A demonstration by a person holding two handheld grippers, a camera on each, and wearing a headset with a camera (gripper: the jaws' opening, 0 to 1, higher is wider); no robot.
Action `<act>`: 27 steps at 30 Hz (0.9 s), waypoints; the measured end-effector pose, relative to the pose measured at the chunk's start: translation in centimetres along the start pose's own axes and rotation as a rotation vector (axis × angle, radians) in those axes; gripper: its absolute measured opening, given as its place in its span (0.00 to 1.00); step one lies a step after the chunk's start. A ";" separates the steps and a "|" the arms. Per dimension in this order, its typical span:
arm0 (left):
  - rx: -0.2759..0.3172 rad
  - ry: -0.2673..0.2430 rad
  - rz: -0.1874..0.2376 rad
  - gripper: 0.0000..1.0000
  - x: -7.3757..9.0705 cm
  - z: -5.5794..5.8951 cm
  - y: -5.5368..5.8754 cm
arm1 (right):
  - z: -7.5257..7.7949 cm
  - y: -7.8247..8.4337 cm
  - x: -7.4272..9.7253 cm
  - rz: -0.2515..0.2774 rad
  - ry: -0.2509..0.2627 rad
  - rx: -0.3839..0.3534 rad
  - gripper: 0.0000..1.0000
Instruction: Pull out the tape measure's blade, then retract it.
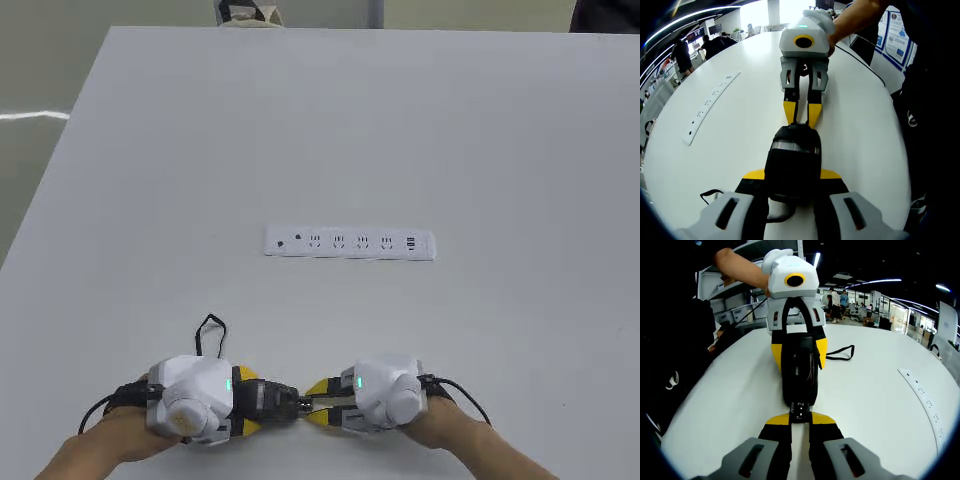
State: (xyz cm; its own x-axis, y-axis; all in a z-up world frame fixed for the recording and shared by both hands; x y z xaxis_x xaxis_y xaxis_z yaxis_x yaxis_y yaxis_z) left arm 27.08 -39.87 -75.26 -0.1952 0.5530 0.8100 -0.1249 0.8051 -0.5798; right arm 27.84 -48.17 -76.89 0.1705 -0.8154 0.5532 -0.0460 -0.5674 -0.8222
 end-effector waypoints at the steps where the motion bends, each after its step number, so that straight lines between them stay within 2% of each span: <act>1: 0.002 0.000 0.001 0.30 0.0 0.0 0.0 | 0.0 0.0 0.1 -0.001 0.002 0.001 0.10; 27: 0.008 0.003 -0.003 0.30 0.1 0.0 -0.2 | 0.3 1.5 2.5 -0.021 0.010 -0.019 0.10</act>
State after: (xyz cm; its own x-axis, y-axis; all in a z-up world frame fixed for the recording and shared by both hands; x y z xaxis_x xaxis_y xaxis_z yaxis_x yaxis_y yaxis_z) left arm 27.08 -39.99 -75.10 -0.1924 0.5515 0.8117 -0.1333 0.8048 -0.5784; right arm 28.45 -51.00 -76.80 0.1618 -0.8042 0.5720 -0.0615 -0.5867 -0.8075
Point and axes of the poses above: the centre of the closed fingertips' face, and the gripper's own axes: x roughly backward along the fingers, z roughly to its right, y roughly out of its underside, the point moved 2 cm from there along x, roughly backward along the fingers, and after that the axes turned 7 degrees about -x, right-handed, at the moved point
